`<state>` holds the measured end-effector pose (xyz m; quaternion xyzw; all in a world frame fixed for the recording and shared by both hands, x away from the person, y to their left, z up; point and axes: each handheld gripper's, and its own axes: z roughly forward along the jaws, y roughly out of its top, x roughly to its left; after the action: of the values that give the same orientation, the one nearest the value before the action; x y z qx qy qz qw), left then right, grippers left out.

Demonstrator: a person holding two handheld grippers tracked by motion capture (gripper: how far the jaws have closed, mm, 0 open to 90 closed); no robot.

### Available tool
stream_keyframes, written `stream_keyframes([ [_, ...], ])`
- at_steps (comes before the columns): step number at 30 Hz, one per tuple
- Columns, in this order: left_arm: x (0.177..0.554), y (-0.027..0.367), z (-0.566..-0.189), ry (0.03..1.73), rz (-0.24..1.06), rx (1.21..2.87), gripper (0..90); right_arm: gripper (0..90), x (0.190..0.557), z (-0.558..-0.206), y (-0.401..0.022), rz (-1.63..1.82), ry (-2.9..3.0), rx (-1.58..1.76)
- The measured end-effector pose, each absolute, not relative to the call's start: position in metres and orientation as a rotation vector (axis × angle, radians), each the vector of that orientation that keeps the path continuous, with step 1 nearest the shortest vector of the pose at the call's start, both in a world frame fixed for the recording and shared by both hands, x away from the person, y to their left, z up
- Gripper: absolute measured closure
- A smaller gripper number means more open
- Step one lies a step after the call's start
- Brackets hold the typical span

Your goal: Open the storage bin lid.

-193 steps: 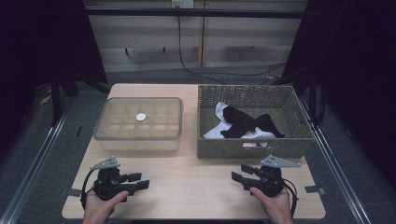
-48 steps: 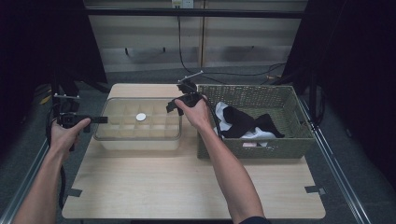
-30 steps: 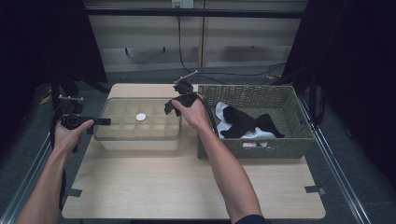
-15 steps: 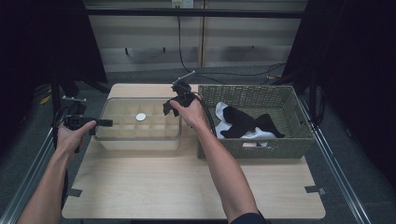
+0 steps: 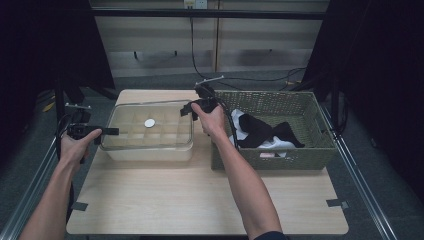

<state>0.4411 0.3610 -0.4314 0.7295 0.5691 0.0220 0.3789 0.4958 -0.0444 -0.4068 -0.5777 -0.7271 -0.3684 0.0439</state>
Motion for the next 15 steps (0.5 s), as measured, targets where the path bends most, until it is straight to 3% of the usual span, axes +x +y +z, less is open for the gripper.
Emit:
stream_keyframes([
  [10,0.442,0.363,-0.432,1.462,0.044,1.837,32.9,58.4,0.493,-0.405,-0.056,-1.240,-2.174,-1.741],
  [15,0.442,0.363,-0.432,1.462,0.042,1.837,32.7,61.4,0.493,-0.406,-0.060,-1.265,-2.122,-1.724],
])
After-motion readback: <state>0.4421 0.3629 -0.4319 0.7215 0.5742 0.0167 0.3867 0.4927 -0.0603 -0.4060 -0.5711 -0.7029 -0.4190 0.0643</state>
